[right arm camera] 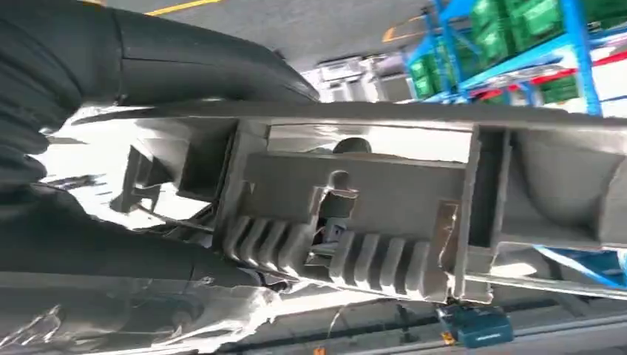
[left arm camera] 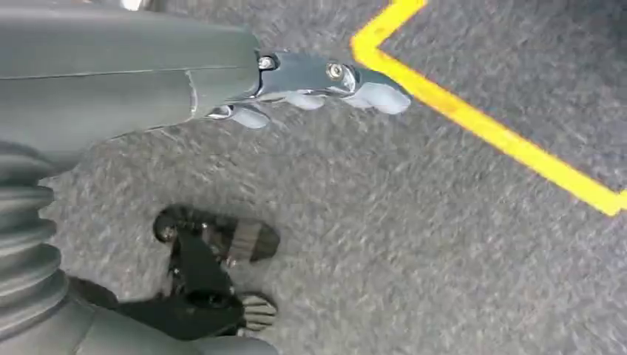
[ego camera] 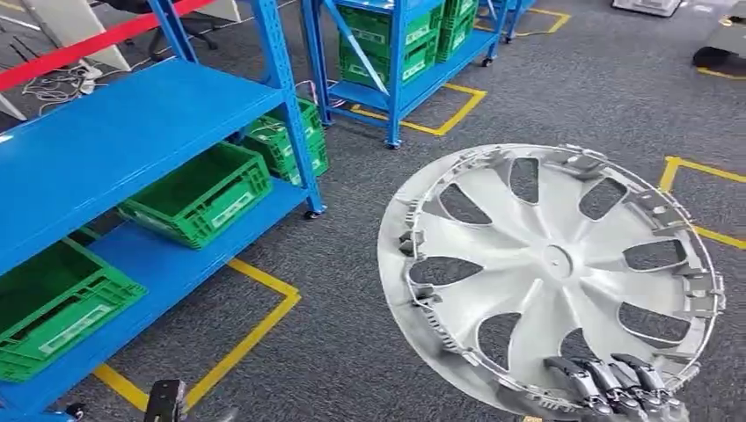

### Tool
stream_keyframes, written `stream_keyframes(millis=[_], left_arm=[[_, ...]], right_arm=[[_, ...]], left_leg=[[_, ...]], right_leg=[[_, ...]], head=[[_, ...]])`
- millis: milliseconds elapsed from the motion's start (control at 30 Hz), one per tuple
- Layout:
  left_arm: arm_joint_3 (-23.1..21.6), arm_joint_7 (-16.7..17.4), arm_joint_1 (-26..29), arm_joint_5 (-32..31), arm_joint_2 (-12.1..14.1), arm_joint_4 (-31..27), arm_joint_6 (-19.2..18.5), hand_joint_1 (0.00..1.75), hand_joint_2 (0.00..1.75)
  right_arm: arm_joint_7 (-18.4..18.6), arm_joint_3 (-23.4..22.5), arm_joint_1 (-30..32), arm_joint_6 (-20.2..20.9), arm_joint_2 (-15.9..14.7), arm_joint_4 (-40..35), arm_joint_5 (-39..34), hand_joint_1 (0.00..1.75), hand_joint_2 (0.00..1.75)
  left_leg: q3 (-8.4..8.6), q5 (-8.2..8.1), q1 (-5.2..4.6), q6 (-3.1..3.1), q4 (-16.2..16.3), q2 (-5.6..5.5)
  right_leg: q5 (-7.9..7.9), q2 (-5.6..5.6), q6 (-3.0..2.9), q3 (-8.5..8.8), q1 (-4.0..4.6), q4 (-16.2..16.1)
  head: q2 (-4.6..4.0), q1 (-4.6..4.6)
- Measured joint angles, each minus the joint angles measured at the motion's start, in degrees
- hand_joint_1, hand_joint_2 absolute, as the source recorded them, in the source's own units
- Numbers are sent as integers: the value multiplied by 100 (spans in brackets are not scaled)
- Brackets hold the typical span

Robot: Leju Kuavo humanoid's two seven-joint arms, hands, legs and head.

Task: Take the parts from the cabinet and place them on the table.

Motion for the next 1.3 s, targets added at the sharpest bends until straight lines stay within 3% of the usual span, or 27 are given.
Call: stream_keyframes(millis=[67,133,167,233,267,300,433,467,500,533,600,633,667,733,767,800,867,933,967,1000,1033,1100,1133,1167,1233,1267,1300], left_arm=[[0,116,37,-39,0,0,0,0,175],[0,164,49,-70,11,0,0,0,175],[0,166,43,-94,11,0,0,0,175],[0,166,25,-126,9,0,-6,0,175],[0,166,20,-151,7,0,-9,0,175],[0,166,22,-157,11,0,-9,0,175],[0,164,14,-212,2,0,-2,0,175],[0,164,6,-221,2,0,0,0,175],[0,162,0,-232,2,0,4,0,175],[0,162,10,-251,2,0,4,0,175],[0,162,38,-273,4,0,4,0,175],[0,162,51,-277,2,0,2,0,175],[0,164,53,-280,2,0,4,0,175],[0,162,39,-289,2,0,4,0,175],[0,162,31,-288,2,0,4,0,175],[0,162,29,-291,2,0,4,0,175],[-2,162,20,-295,2,0,4,0,175],[0,162,22,-293,9,0,2,0,175],[2,162,7,-293,7,0,2,0,175],[2,162,1,-293,4,0,2,0,175],[2,164,14,-293,9,0,2,0,175],[2,164,49,-293,11,0,0,0,175],[2,164,53,-293,15,0,0,0,175],[2,164,50,-293,15,0,0,0,175],[2,164,30,-293,13,0,0,0,175],[2,164,24,-293,9,0,-4,0,175],[2,164,24,-293,11,0,-11,0,175]], right_arm=[[59,-13,-43,0,30,0,0,175,175],[90,-24,-43,0,55,0,0,175,175],[102,-26,-42,0,59,0,2,175,175],[125,-33,-42,0,72,0,2,175,175],[138,-37,-45,0,79,0,2,175,175],[149,-39,-68,0,85,0,2,175,175],[177,-68,-62,0,129,-20,0,175,175],[177,-70,-40,0,144,-35,0,175,175],[186,-76,-36,0,162,-52,0,175,175],[181,-76,-44,0,181,-55,0,175,175],[177,-94,-41,0,216,-57,-4,175,175],[170,-107,-31,0,225,-57,-4,175,175],[162,-111,-14,0,234,-57,0,175,175],[153,-118,10,0,240,-57,0,175,175],[153,-118,13,0,245,-59,0,175,175],[153,-118,9,0,251,-65,0,175,175],[151,-120,12,0,256,-96,-2,175,175],[149,-131,41,0,264,-105,-2,175,175],[138,-133,69,0,267,-114,0,175,175],[125,-135,84,0,267,-131,0,175,175],[116,-140,72,0,267,-136,0,175,175],[103,-142,60,0,267,-136,0,175,175],[103,-149,67,0,267,-136,0,175,175],[101,-153,68,0,267,-136,0,175,175],[101,-155,72,0,267,-136,2,175,175],[98,-155,77,0,267,-136,2,175,175],[98,-155,68,0,267,-136,2,175,175]], left_leg=[[0,-4,-38,11,2,184],[1,-7,-48,13,6,365],[4,-10,-48,13,7,437],[31,-27,-48,-12,9,560],[56,-45,-60,-40,19,603],[62,-79,-117,-80,46,653],[82,-73,-94,-181,43,876],[70,-156,-64,-232,93,712],[-31,-353,-61,-251,322,425],[-226,-610,-59,-263,765,262],[-648,-973,-58,-268,1659,172],[-770,-988,-59,-265,1875,155],[-743,-847,-59,-255,1787,147],[-359,-311,-50,-230,959,97],[-117,-89,-27,-226,463,-75],[13,-75,4,-225,160,-416],[22,-112,5,-215,80,-367],[25,-81,-15,-130,72,-240],[30,-44,9,-77,32,-142],[26,-47,-3,-40,32,-92],[27,-52,-19,-23,32,-16],[25,-61,-44,-8,36,175],[27,-62,-49,-7,37,265],[30,-67,-49,-7,38,348],[57,-86,-49,-32,40,489],[78,-102,-48,-56,44,544],[100,-124,-67,-91,50,591]], right_leg=[[-503,-275,32,-446,-8,987],[-619,-320,47,-641,-10,1467],[-486,-329,47,-519,-11,1294],[-46,-442,26,63,-11,300],[96,-704,13,368,1,-182],[56,-913,-34,453,23,-336],[123,-590,-167,392,35,-330],[151,-516,-210,392,0,-360],[171,-459,-242,379,-9,-366],[182,-387,-258,359,-16,-366],[198,-229,-281,329,-12,-365],[206,-133,-280,318,-10,-363],[215,-43,-269,316,-11,-363],[235,139,-239,319,-23,-362],[246,210,-219,317,-31,-361],[256,263,-186,296,-12,-347],[292,389,-113,213,-19,-332],[344,524,-24,155,-48,-386],[316,333,-23,113,-47,-318],[178,-7,-15,27,-11,-133],[-52,-187,4,-149,-11,236],[-505,-300,25,-602,-19,1236],[-579,-309,33,-715,-19,1513],[-514,-311,34,-679,-19,1485],[-100,-377,18,-189,-19,660],[103,-515,12,159,-18,77],[65,-794,0,343,6,-286]], head=[[0,19],[0,24],[0,24],[0,24],[0,28],[0,35],[0,6],[0,2],[0,-31],[0,-40],[0,-50],[0,-51],[0,-48],[0,-50],[0,-50],[0,-53],[0,-48],[0,-50],[0,-48],[0,-13],[0,26],[0,26],[0,28],[0,26],[0,26],[0,30],[0,28]])
